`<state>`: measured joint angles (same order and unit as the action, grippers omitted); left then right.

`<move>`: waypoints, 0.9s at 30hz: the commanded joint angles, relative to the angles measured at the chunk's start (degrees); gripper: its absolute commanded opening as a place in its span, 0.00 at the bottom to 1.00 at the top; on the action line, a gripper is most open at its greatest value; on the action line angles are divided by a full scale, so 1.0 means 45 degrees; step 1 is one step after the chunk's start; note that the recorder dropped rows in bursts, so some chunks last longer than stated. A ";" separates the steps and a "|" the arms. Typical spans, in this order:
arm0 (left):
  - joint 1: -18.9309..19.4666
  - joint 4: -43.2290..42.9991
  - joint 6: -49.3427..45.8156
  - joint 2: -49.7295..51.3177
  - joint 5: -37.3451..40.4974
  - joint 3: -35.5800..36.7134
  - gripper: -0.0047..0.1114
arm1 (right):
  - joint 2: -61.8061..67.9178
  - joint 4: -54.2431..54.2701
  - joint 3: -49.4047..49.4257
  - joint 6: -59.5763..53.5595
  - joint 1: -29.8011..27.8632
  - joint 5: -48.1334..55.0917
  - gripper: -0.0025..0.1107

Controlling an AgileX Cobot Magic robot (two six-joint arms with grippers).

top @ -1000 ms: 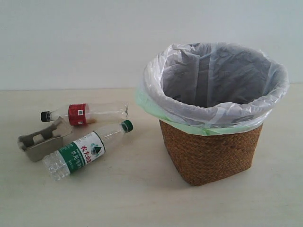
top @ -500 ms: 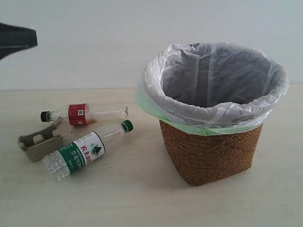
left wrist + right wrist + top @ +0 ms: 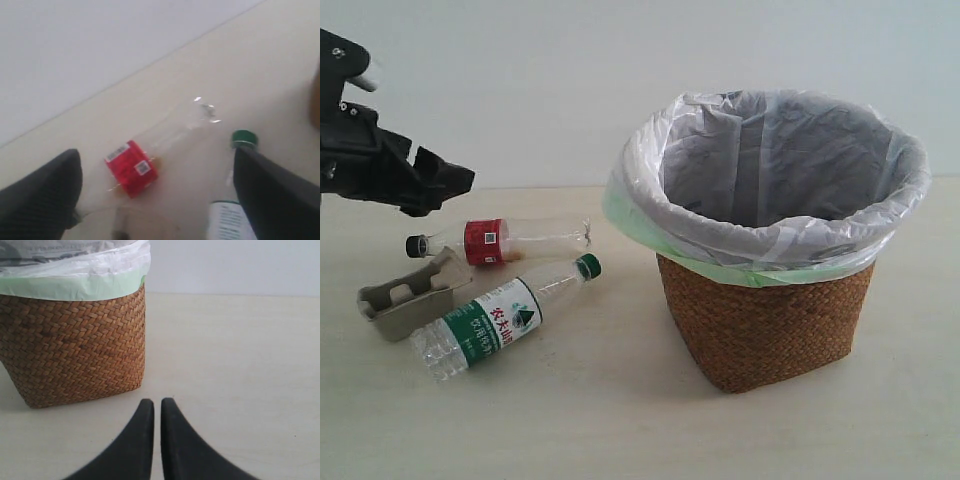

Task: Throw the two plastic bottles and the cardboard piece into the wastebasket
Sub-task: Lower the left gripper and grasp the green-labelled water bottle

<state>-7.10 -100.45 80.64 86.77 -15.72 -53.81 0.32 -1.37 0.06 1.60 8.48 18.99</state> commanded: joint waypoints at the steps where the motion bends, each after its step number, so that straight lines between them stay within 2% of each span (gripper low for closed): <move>1: -0.0506 0.0111 0.0783 0.0760 0.2559 -0.0772 0.71 | -0.0071 -0.0102 -0.0014 -0.0065 0.0017 -0.0121 0.04; 3: -0.0506 0.0111 0.0908 0.0977 0.2936 -0.1159 0.71 | -0.0071 -0.0102 -0.0014 -0.0065 0.0017 -0.0121 0.04; 5: -0.0598 0.0111 0.0939 0.1153 0.4063 -0.1387 0.71 | -0.0071 -0.0102 -0.0014 -0.0065 0.0017 -0.0121 0.04; 8: -0.0916 0.0111 -0.0557 0.1339 0.7872 -0.1537 0.71 | -0.0071 -0.0102 -0.0014 -0.0065 0.0017 -0.0121 0.04; 10: -0.0984 0.1456 -0.2570 0.1551 0.9993 -0.1971 0.71 | -0.0071 -0.0102 -0.0014 -0.0065 0.0017 -0.0121 0.04; 11: -0.0984 0.4446 -0.4430 0.1779 1.0956 -0.2787 0.70 | -0.0071 -0.0102 -0.0014 -0.0065 0.0017 -0.0121 0.04; 12: -0.0871 0.6296 -0.5527 0.1911 1.1135 -0.3296 0.69 | -0.0071 -0.0102 -0.0014 -0.0065 0.0017 -0.0121 0.04; 13: -0.0719 1.0141 -0.8059 0.2146 1.1063 -0.4238 0.66 | -0.0071 -0.0102 -0.0014 -0.0065 0.0017 -0.0121 0.04; 14: -0.0706 1.2395 -0.9890 0.2294 1.1032 -0.4742 0.63 | -0.0071 -0.0102 -0.0014 -0.0065 0.0017 -0.0121 0.04; 15: -0.0706 1.6455 -1.4263 0.2552 1.1092 -0.5531 0.58 | -0.0071 -0.0102 -0.0014 -0.0065 0.0017 -0.0121 0.04; 16: -0.0765 1.8765 -1.6581 0.2647 1.1316 -0.5869 0.57 | -0.0071 -0.0102 -0.0014 -0.0065 0.0017 -0.0121 0.04; 17: -0.0937 2.2560 -2.0590 0.2819 1.1994 -0.6343 0.57 | -0.0071 -0.0102 -0.0014 -0.0065 0.0017 -0.0121 0.04; 18: -0.1120 2.5223 -2.4490 0.2959 1.3389 -0.6462 0.57 | -0.0071 -0.0102 -0.0014 -0.0065 0.0017 -0.0121 0.04; 19: -0.1356 2.6602 -2.6739 0.3087 1.4826 -0.6483 0.59 | -0.0071 -0.0102 -0.0014 -0.0065 0.0017 -0.0121 0.04; 20: -0.1662 2.7074 -2.8071 0.3335 1.6448 -0.6483 0.63 | -0.0071 -0.0102 -0.0014 -0.0065 0.0017 -0.0121 0.04; 22: -0.2224 2.6749 -2.8230 0.3790 1.7604 -0.6483 0.71 | -0.0071 -0.0102 -0.0014 -0.0065 0.0017 -0.0121 0.04; 25: -0.2698 2.6640 -2.8203 0.4173 1.7390 -0.6483 0.74 | -0.0071 -0.0102 -0.0014 -0.0065 0.0017 -0.0121 0.04; 27: -0.3163 2.5809 -2.8269 0.4575 1.6648 -0.6483 0.74 | -0.0071 -0.0102 -0.0014 -0.0065 0.0017 -0.0121 0.04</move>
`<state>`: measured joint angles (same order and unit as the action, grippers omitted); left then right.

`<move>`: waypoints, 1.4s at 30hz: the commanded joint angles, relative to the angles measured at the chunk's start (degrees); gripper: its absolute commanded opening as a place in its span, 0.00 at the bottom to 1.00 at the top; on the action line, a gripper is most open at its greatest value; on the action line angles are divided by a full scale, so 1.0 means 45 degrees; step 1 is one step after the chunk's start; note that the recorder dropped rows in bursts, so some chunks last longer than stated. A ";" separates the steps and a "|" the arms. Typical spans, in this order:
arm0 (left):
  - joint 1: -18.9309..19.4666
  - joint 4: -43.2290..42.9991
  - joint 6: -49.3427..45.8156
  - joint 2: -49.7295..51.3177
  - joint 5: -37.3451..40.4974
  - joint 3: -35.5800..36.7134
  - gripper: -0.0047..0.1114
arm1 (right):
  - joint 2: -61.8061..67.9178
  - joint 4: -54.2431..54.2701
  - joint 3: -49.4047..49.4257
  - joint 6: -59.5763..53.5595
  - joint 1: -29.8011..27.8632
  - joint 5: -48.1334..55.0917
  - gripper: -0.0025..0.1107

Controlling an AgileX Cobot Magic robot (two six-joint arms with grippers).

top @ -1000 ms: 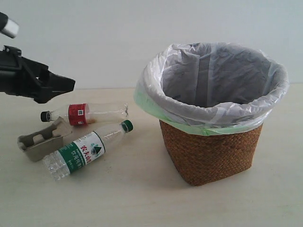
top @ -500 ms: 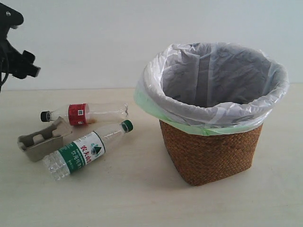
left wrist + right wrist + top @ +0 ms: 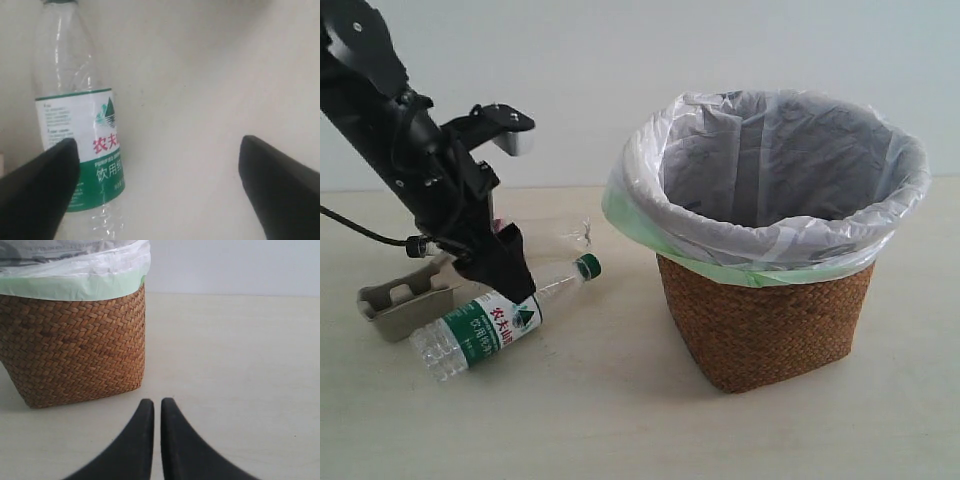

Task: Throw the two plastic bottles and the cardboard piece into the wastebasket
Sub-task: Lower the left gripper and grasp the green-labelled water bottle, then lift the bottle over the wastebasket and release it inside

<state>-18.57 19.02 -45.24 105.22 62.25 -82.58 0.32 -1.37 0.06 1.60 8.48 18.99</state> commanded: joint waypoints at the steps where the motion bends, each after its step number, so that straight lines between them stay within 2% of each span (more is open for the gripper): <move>1: -0.0747 -0.1351 -0.0342 0.0599 -0.1009 -0.0090 0.74 | -0.0071 -0.0102 -0.0014 -0.0065 0.0017 -0.0121 0.04; 4: -0.0924 -0.3071 0.0553 0.1127 -0.1862 -0.0090 0.74 | -0.0071 -0.0102 -0.0014 -0.0065 0.0017 -0.0121 0.04; 15: -0.0924 -0.3038 0.0724 0.2699 -0.3974 -0.0090 0.74 | -0.0071 -0.0102 -0.0014 -0.0065 0.0017 -0.0121 0.04; 24: -0.0924 -0.3152 0.0724 0.3726 -0.4109 -0.0090 0.73 | -0.0071 -0.0102 -0.0014 -0.0065 0.0017 -0.0121 0.04; 27: -0.0924 -0.3152 0.0724 0.3780 -0.4132 -0.0090 0.62 | -0.0071 -0.0102 -0.0014 -0.0065 0.0017 -0.0121 0.04; 30: -0.0924 -0.3152 0.0724 0.3677 -0.3670 -0.0090 0.39 | -0.0071 -0.0102 -0.0014 -0.0065 0.0017 -0.0121 0.04; 33: -0.0924 -0.3152 0.0724 0.3560 -0.2770 -0.0113 0.10 | -0.0071 -0.0102 -0.0014 -0.0065 0.0017 -0.0121 0.04; 37: -0.0924 -0.3373 0.1111 0.3151 -0.1730 -0.0142 0.07 | -0.0071 -0.0102 -0.0014 -0.0065 0.0017 -0.0121 0.04; 42: -0.0924 -0.4812 0.3037 0.1806 -0.1803 -0.0142 0.07 | -0.0071 -0.0102 -0.0014 -0.0065 0.0017 -0.0121 0.04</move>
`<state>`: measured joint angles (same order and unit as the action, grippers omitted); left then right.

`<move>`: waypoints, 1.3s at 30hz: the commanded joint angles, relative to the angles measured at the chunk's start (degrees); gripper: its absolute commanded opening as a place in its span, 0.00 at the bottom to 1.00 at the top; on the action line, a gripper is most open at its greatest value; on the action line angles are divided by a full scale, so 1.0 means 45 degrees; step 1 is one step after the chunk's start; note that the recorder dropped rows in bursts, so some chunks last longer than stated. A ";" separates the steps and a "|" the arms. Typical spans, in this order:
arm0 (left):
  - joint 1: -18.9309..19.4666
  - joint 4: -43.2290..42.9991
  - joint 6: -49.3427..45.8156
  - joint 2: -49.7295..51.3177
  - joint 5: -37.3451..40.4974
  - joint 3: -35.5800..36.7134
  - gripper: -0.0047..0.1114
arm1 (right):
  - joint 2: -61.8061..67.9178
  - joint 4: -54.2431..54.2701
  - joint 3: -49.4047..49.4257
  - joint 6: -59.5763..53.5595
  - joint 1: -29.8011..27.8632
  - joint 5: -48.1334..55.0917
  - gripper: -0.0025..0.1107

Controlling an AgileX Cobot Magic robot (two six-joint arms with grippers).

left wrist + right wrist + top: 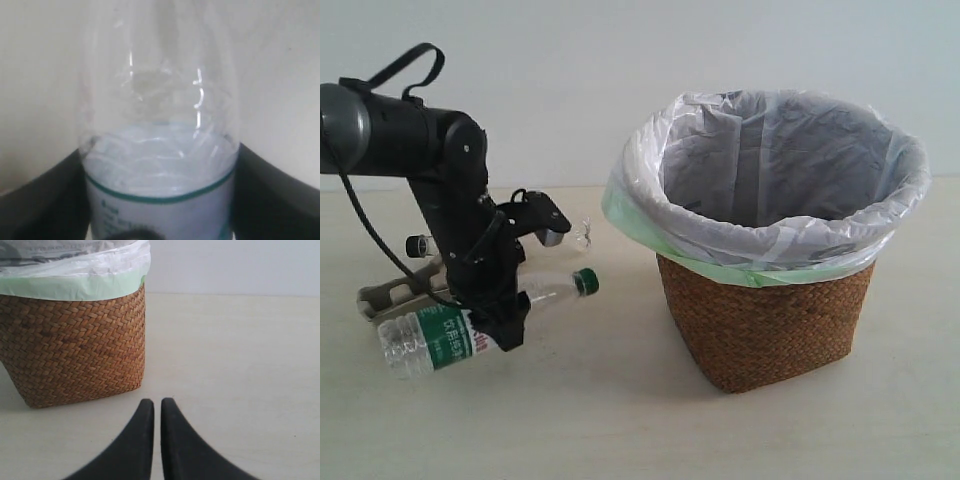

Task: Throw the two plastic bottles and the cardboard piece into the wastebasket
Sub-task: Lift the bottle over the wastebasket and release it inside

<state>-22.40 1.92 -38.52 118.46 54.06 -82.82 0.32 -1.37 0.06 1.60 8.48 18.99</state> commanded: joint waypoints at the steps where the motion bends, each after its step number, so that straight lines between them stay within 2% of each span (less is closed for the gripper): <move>1: -0.0073 -0.1494 0.2200 -0.1485 -0.0149 -0.0089 0.07 | -0.0071 -0.0102 -0.0014 -0.0065 0.0017 -0.0121 0.04; 4: -0.0073 -0.3592 0.4969 -0.2498 -0.0595 -0.0112 0.07 | -0.0071 -0.0102 -0.0014 -0.0065 0.0017 -0.0121 0.04; 5: -0.0073 -0.5273 0.6906 -0.3155 -0.0685 -0.0112 0.07 | -0.0071 -0.0102 -0.0014 -0.0065 0.0017 -0.0121 0.04; 8: -0.0073 -0.8759 0.9453 -0.4597 -0.0341 -0.0112 0.07 | -0.0071 -0.0102 -0.0014 -0.0065 0.0017 -0.0121 0.04; 9: -0.0073 -1.0453 1.0502 -0.5173 0.0013 -0.0112 0.07 | -0.0071 -0.0102 -0.0014 -0.0065 0.0017 -0.0121 0.04; 11: -0.0073 -1.1810 1.1050 -0.5774 0.0649 -0.0112 0.07 | -0.0071 -0.0102 -0.0014 -0.0065 0.0017 -0.0121 0.04; 13: -0.0073 -1.1885 1.1049 -0.5928 0.1062 -0.0112 0.07 | -0.0071 -0.0102 -0.0014 -0.0065 0.0017 -0.0121 0.04; 15: -0.0073 -1.1100 1.1049 -0.5897 0.0960 -0.0112 0.07 | -0.0071 -0.0102 -0.0014 -0.0065 0.0017 -0.0121 0.04; 18: -0.0073 -0.7129 1.0145 -0.5677 -0.0497 -0.0112 0.07 | -0.0071 -0.0102 -0.0014 -0.0065 0.0017 -0.0121 0.04; 19: -0.0226 -0.4469 0.8889 -0.5681 -0.1488 -0.0344 0.07 | -0.0071 -0.0102 -0.0014 -0.0065 0.0017 -0.0121 0.04; 20: -0.0382 -0.2598 0.7282 -0.5681 -0.2075 -0.0666 0.07 | -0.0071 -0.0102 -0.0014 -0.0065 0.0017 -0.0121 0.04; 21: -0.0846 0.1247 0.4874 -0.5671 -0.2774 -0.1582 0.08 | -0.0071 -0.0102 -0.0014 -0.0065 0.0017 -0.0121 0.04; 22: -0.1093 0.3016 0.3449 -0.5650 -0.3080 -0.2096 0.11 | -0.0071 -0.0102 -0.0014 -0.0065 0.0017 -0.0121 0.04; 24: -0.1739 0.7003 0.0441 -0.5493 -0.3798 -0.3485 0.29 | -0.0071 -0.0102 -0.0014 -0.0065 0.0017 -0.0121 0.04; 26: -0.2326 0.8935 -0.0732 -0.5183 -0.4571 -0.4545 0.58 | -0.0071 -0.0102 -0.0014 -0.0065 0.0017 -0.0121 0.04; 27: -0.2604 0.9073 -0.0734 -0.4967 -0.5088 -0.5019 0.72 | -0.0071 -0.0102 -0.0014 -0.0065 0.0017 -0.0121 0.04; 30: -0.2878 0.7754 0.0285 -0.4406 -0.5490 -0.5648 0.95 | -0.0071 -0.0102 -0.0014 -0.0065 0.0017 -0.0121 0.04; 31: -0.2878 0.7441 0.0579 -0.4275 -0.5370 -0.5648 0.98 | -0.0071 -0.0102 -0.0014 -0.0065 0.0017 -0.0121 0.04; 35: -0.2841 0.5582 0.1881 -0.3746 -0.4416 -0.5648 0.98 | -0.0071 -0.0102 -0.0014 -0.0065 0.0017 -0.0121 0.04; 39: -0.2841 0.5251 0.2381 -0.3577 -0.4345 -0.5648 0.98 | -0.0071 -0.0102 -0.0014 -0.0065 0.0017 -0.0121 0.04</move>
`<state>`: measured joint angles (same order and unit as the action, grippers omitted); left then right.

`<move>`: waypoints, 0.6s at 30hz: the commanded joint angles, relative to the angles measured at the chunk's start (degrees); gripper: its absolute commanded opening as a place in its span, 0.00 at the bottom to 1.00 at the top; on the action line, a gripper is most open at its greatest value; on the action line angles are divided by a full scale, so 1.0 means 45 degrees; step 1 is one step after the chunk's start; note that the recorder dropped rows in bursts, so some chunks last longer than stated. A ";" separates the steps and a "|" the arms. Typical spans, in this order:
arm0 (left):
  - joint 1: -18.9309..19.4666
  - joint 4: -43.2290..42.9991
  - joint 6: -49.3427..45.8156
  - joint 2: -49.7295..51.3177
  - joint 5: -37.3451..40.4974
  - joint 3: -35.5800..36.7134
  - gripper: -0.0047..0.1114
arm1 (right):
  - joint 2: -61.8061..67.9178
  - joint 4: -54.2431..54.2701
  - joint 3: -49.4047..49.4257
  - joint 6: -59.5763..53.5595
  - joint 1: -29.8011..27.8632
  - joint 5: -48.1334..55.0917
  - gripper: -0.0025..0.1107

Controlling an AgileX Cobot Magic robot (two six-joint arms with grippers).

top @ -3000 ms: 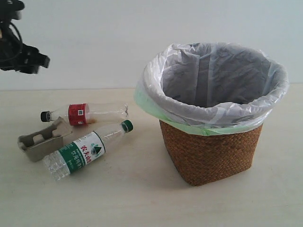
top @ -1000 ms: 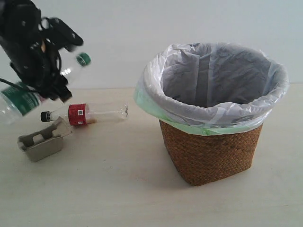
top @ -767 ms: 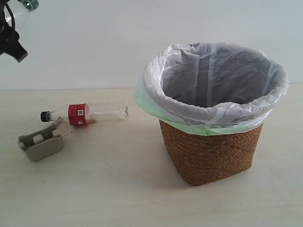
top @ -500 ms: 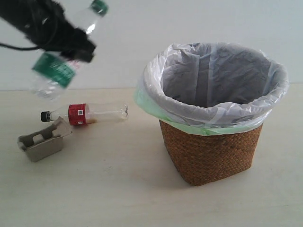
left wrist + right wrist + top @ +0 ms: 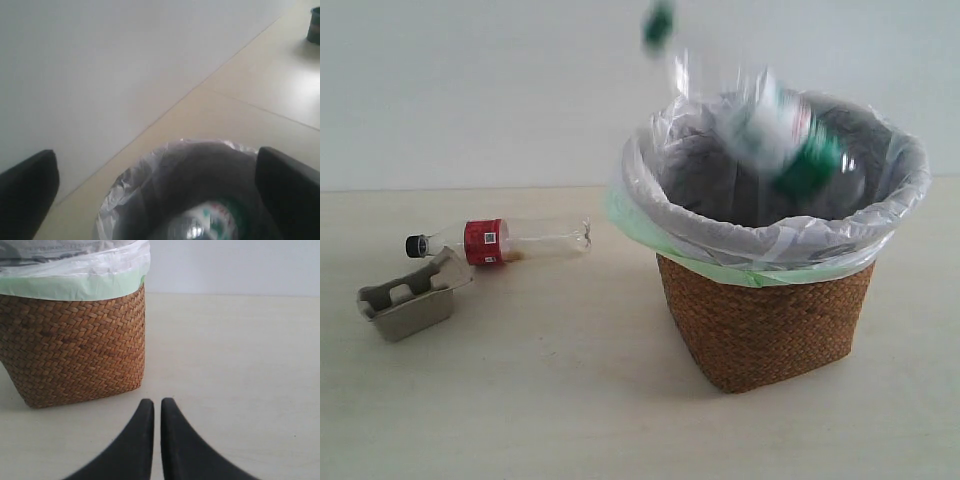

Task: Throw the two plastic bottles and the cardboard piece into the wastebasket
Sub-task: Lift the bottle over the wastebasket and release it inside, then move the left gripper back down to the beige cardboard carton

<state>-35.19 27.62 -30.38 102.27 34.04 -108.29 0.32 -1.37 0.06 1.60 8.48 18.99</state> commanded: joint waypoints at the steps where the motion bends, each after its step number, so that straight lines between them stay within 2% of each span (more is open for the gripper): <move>1: 0.0002 -0.0461 0.0573 0.0022 0.0004 0.0012 0.98 | -0.0071 -0.0102 -0.0014 -0.0065 0.0017 -0.0121 0.04; 5: 0.0002 -0.0673 0.0573 -0.0121 -0.0039 -0.0098 0.98 | -0.0071 -0.0102 -0.0014 -0.0065 0.0017 -0.0121 0.04; 8: 0.0002 -0.1930 0.0573 -0.0299 0.0340 -0.0098 0.98 | -0.0071 -0.0102 -0.0014 -0.0065 0.0017 -0.0121 0.04; 12: 0.0002 -0.5257 0.0573 -0.0570 0.2123 -0.0098 0.98 | -0.0071 -0.0102 -0.0014 -0.0065 0.0017 -0.0121 0.04; 18: 0.0068 -1.0636 0.1578 -0.0286 0.6400 -0.0050 0.98 | -0.0071 -0.0102 -0.0014 -0.0065 0.0017 -0.0121 0.04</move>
<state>-35.19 -10.29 -26.88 100.31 54.90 -108.50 0.32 -1.37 0.06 1.60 8.48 18.99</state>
